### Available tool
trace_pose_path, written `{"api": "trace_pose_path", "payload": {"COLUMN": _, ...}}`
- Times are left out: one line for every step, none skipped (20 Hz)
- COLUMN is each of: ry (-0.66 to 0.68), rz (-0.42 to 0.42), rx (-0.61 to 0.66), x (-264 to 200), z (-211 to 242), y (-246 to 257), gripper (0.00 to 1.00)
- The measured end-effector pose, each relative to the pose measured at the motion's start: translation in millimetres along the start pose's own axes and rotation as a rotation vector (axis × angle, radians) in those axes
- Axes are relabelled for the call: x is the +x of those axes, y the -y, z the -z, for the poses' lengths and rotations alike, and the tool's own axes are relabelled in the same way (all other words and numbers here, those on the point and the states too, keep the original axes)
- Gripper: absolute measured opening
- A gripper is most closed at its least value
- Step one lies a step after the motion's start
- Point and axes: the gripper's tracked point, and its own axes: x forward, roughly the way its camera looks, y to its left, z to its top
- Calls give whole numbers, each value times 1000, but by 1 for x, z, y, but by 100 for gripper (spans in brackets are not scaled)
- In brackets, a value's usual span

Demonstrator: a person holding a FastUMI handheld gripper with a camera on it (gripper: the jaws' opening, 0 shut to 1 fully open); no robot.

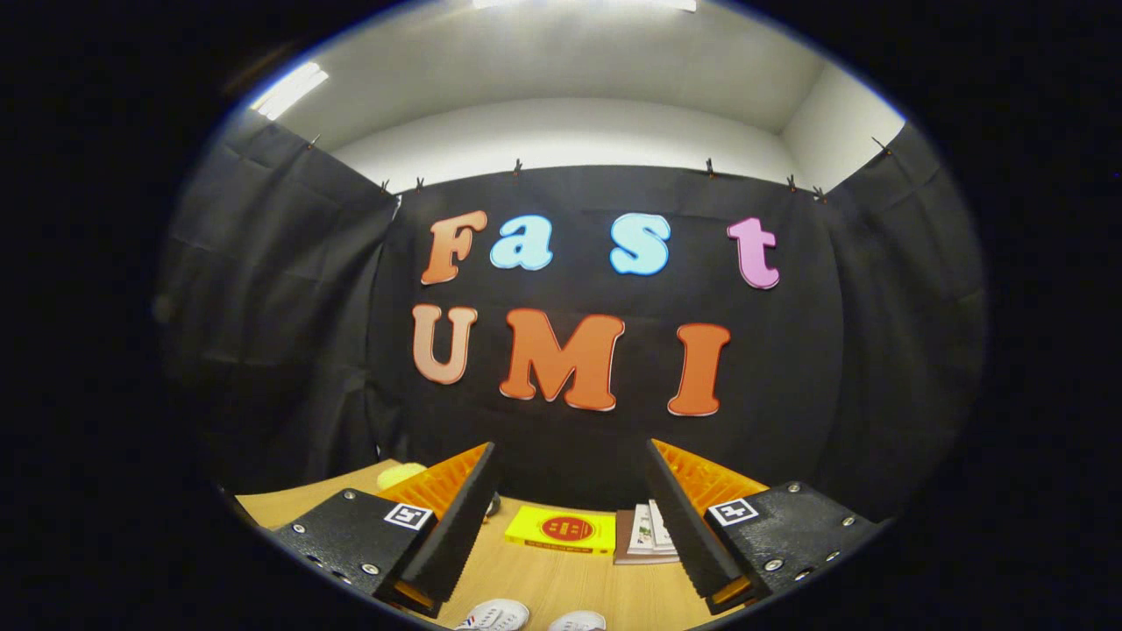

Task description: Open the storage box then place both shoes into the box .Put the left shoe in first, then the right shoe, with the right side of both shoes facing outward in a uniform manner.

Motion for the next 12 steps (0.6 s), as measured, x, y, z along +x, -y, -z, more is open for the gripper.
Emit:
{"api": "trace_pose_path", "payload": {"ry": -36, "rz": -15, "rx": -13, "x": 0, "z": 11, "y": -6, "gripper": 99}}
{"api": "trace_pose_path", "payload": {"ry": -63, "rz": -36, "rx": -23, "x": 2, "z": 21, "y": -14, "gripper": 98}}
{"api": "trace_pose_path", "payload": {"ry": -83, "rz": -59, "rx": -26, "x": 0, "z": 29, "y": -22, "gripper": 98}}
{"api": "trace_pose_path", "payload": {"ry": -98, "rz": -76, "rx": -23, "x": 1, "z": 37, "y": -29, "gripper": 98}}
{"api": "trace_pose_path", "payload": {"ry": -108, "rz": -94, "rx": -16, "x": 1, "z": 43, "y": -36, "gripper": 97}}
{"api": "trace_pose_path", "payload": {"ry": -125, "rz": -112, "rx": -6, "x": 3, "z": 50, "y": -43, "gripper": 97}}
{"api": "trace_pose_path", "payload": {"ry": -147, "rz": -130, "rx": 9, "x": 5, "z": 59, "y": -49, "gripper": 96}}
{"api": "trace_pose_path", "payload": {"ry": -173, "rz": -147, "rx": 28, "x": 5, "z": 69, "y": -56, "gripper": 96}}
{"api": "trace_pose_path", "payload": {"ry": -208, "rz": -162, "rx": 46, "x": 6, "z": 81, "y": -62, "gripper": 96}}
{"api": "trace_pose_path", "payload": {"ry": -244, "rz": -175, "rx": 69, "x": 6, "z": 93, "y": -68, "gripper": 96}}
{"api": "trace_pose_path", "payload": {"ry": -281, "rz": -200, "rx": 94, "x": 5, "z": 105, "y": -76, "gripper": 96}}
{"api": "trace_pose_path", "payload": {"ry": -315, "rz": -222, "rx": 116, "x": 4, "z": 115, "y": -86, "gripper": 96}}
